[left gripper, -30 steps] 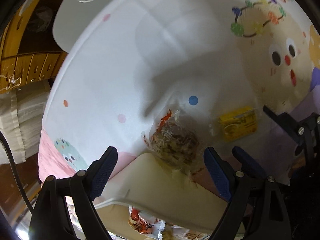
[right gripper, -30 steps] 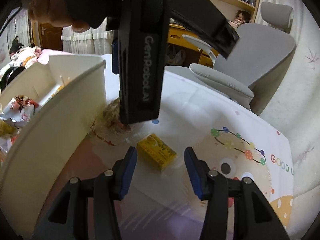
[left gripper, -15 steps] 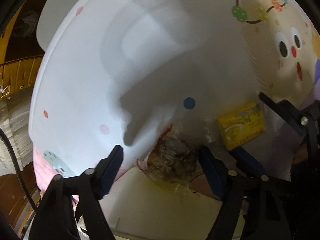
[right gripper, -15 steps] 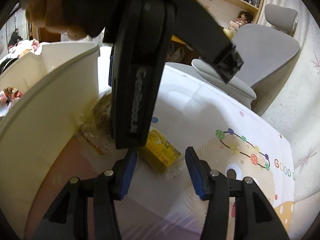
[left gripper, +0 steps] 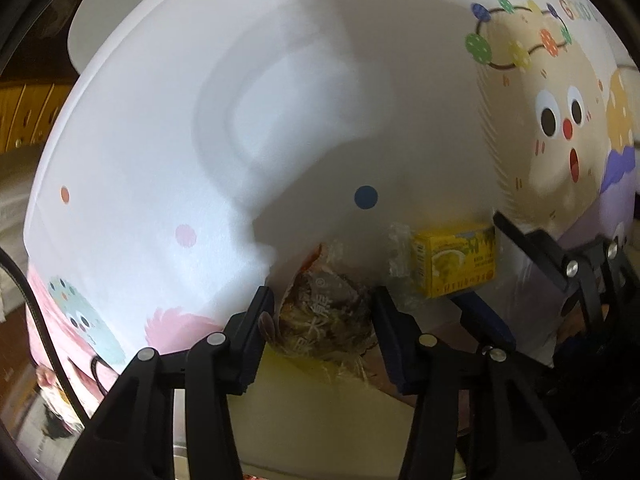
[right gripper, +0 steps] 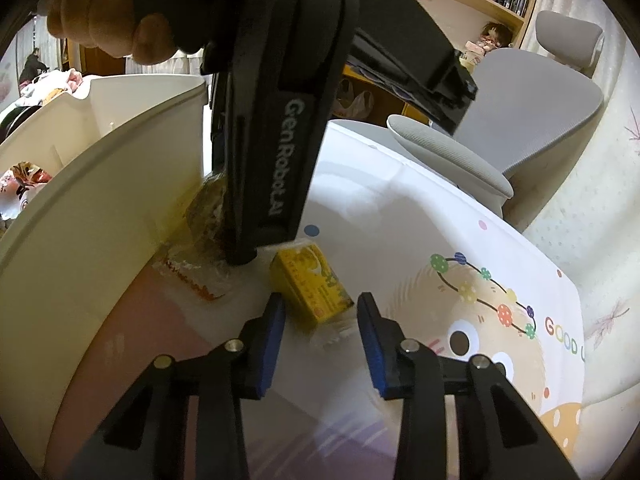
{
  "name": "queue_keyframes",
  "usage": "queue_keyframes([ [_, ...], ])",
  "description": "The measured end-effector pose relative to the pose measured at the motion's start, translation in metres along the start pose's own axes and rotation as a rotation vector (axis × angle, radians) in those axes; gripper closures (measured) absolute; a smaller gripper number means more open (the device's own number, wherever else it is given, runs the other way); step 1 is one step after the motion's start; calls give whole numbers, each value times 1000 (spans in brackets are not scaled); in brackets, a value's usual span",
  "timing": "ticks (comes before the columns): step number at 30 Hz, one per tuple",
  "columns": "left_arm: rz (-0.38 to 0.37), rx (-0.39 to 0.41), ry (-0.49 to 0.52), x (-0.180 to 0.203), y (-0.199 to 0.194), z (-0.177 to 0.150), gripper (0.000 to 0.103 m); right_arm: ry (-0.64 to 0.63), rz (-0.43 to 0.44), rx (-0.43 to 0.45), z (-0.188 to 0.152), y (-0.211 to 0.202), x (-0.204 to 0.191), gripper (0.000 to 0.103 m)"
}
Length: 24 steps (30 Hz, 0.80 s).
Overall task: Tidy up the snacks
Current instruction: 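Grasp the clear nut-cluster bag with left tool while right tool grasps yellow cake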
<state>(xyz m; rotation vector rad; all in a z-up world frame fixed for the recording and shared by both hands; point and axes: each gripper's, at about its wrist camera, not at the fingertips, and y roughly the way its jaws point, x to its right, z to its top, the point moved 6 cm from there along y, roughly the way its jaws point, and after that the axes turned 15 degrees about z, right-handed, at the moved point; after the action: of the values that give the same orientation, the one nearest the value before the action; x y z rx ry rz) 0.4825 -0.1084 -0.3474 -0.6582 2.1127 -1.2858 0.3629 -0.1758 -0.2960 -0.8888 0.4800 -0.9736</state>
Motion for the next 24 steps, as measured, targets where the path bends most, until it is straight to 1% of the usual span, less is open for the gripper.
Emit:
queue_keyframes([
  [2, 6, 1, -12, -2, 1, -1, 55, -23, -10, -13, -1, 0, -2, 69],
  [5, 14, 8, -39, -4, -2, -1, 56, -17, -1, -24, -3, -2, -2, 70],
  [10, -22, 32, -73, -7, -12, -3, 56, -19, 3, -53, -9, -7, -2, 71],
  [11, -26, 43, -83, -2, -15, -2, 56, -18, 6, -59, -10, -8, -3, 71],
  [14, -46, 67, -107, -10, -26, -6, 56, -31, 2, -82, -18, -16, -6, 72],
  [19, -79, 134, -141, -17, -54, -21, 56, -25, -11, -103, -26, -34, -7, 72],
  [23, -131, 210, -190, -24, -85, -39, 56, -10, -26, -115, -31, -54, -10, 72],
  [24, -138, 225, -199, -21, -89, -43, 56, -10, -31, -117, -31, -58, -11, 72],
])
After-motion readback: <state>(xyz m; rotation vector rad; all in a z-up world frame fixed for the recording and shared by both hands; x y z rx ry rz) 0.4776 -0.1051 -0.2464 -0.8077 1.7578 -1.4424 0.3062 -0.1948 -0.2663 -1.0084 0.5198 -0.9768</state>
